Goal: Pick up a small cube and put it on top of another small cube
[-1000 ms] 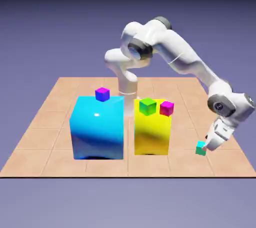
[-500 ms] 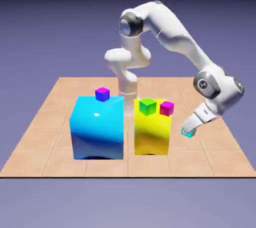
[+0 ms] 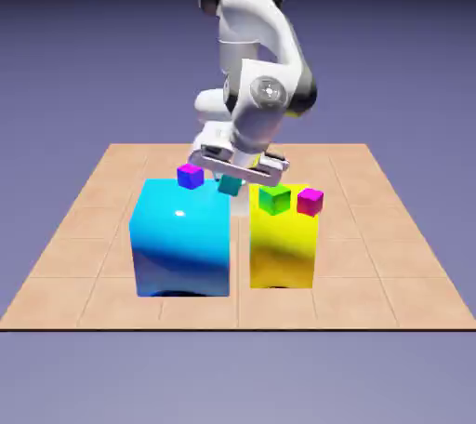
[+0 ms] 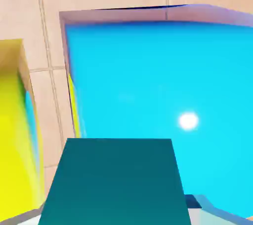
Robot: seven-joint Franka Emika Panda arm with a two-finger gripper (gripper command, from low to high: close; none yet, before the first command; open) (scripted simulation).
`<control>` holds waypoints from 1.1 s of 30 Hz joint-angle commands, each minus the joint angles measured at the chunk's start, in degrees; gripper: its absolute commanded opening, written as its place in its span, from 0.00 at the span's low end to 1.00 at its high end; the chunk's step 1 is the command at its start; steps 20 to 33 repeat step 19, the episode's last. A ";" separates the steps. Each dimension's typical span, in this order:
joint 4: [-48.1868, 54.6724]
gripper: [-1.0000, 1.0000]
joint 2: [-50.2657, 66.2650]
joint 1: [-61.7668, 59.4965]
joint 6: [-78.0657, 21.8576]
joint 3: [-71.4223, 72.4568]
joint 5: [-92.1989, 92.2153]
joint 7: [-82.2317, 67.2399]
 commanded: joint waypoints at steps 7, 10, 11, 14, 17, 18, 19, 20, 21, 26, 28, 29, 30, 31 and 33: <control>-8.28 0.00 -14.54 -6.21 -3.66 -12.94 8.53 2.00; -10.52 0.00 -16.23 -9.00 -4.38 -16.33 10.61 1.74; -12.59 0.00 -16.40 -9.03 -2.48 -16.33 10.58 1.71; -18.82 0.00 -16.92 -9.13 3.23 -16.31 10.47 1.63; -20.99 1.00 -17.10 -9.17 5.22 -16.31 10.43 1.60; -20.99 1.00 -17.10 -9.17 5.22 -16.31 10.43 1.60; -18.91 1.00 -16.93 -9.14 3.32 -16.31 10.47 1.62; -18.91 1.00 -16.93 -9.14 3.32 -16.31 10.47 1.62; -18.91 1.00 -16.93 -9.14 3.32 -16.31 10.47 1.62; -18.91 1.00 -16.93 -9.14 3.32 -16.31 10.47 1.62; -18.91 1.00 -16.93 -9.14 3.32 -16.31 10.47 1.62; -18.91 1.00 -16.93 -9.14 3.32 -16.31 10.47 1.62; -18.91 1.00 -16.93 -9.14 3.32 -16.31 10.47 1.62; -18.91 1.00 -16.93 -9.14 3.32 -16.31 10.47 1.62; -18.91 1.00 -16.93 -9.14 3.32 -16.31 10.47 1.62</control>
